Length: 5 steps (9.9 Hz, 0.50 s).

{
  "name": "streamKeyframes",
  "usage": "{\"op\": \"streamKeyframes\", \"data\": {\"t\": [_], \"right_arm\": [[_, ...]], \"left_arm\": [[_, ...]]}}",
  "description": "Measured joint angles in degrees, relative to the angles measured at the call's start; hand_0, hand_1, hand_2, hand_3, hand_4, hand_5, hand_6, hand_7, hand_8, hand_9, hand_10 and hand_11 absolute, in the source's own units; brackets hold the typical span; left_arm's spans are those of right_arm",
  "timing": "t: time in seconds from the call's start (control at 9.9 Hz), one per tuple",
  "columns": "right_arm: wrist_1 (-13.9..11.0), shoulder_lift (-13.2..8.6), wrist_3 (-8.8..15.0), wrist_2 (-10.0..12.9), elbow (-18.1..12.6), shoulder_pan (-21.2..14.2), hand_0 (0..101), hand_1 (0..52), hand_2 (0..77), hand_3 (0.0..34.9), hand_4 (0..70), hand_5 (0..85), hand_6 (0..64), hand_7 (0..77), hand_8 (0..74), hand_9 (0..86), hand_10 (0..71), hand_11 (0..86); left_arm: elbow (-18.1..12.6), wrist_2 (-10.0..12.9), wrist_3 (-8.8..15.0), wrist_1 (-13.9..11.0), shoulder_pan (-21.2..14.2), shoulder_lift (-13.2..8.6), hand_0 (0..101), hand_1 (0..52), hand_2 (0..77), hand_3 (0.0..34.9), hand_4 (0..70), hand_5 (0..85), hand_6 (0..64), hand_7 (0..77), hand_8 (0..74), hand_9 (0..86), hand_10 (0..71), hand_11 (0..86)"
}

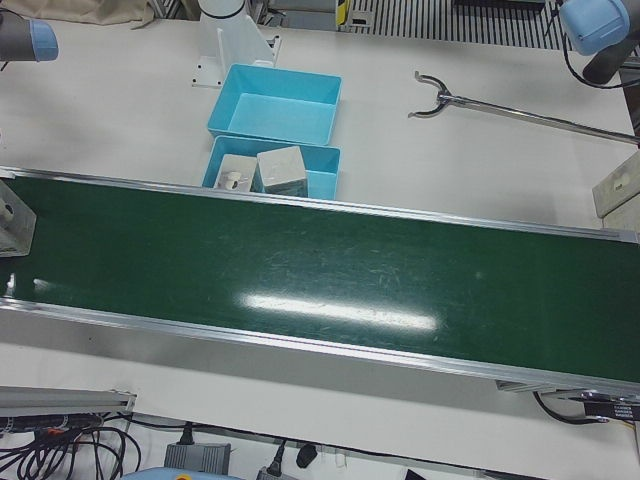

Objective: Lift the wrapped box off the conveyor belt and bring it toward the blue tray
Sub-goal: 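Close the right hand fingers around the wrapped box on the belt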

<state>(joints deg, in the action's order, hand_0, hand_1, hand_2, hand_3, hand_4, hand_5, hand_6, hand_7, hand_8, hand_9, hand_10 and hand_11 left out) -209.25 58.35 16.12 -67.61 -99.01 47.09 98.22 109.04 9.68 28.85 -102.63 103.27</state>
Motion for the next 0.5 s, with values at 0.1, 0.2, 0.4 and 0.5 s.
{"op": "streamKeyframes", "data": {"t": [0.1, 0.2, 0.4, 0.5], "right_arm": [[0.0, 0.0, 0.1, 0.1, 0.0, 0.0, 47, 15.8, 15.8, 0.4, 0.0, 7.6, 0.0, 0.0, 0.0, 1.1, 0.0, 2.7], [-0.1, 0.0, 0.2, 0.3, 0.1, 0.0, 47, 15.8, 15.8, 0.4, 0.0, 7.6, 0.0, 0.0, 0.0, 1.1, 0.0, 2.7], [-0.4, 0.0, 0.3, 0.5, 0.4, -0.2, 47, 15.8, 15.8, 0.5, 0.0, 7.6, 0.0, 0.0, 0.0, 1.1, 0.0, 2.2], [-0.5, 0.0, 0.3, 0.5, 0.5, -0.3, 47, 15.8, 15.8, 0.4, 0.0, 7.6, 0.0, 0.0, 0.0, 1.1, 0.0, 2.2]], "left_arm": [[0.0, 0.0, 0.0, 0.0, 0.0, 0.0, 0, 0.0, 0.5, 0.0, 0.0, 1.1, 0.0, 0.0, 0.0, 0.0, 0.5, 0.0], [0.0, 0.0, 0.0, 0.0, 0.0, 0.0, 0, 0.0, 0.5, 0.0, 0.0, 1.1, 0.0, 0.5, 0.0, 0.0, 0.5, 0.0], [0.0, 0.0, 0.0, 0.0, 0.0, 0.0, 0, 0.0, 0.5, 0.0, 0.0, 1.1, 0.0, 0.0, 0.0, 0.0, 0.0, 0.0], [0.0, 0.0, 0.0, 0.0, 0.0, 0.0, 0, 0.0, 0.5, 0.0, 0.0, 1.1, 0.0, 0.0, 0.0, 0.0, 0.0, 0.0]]}}
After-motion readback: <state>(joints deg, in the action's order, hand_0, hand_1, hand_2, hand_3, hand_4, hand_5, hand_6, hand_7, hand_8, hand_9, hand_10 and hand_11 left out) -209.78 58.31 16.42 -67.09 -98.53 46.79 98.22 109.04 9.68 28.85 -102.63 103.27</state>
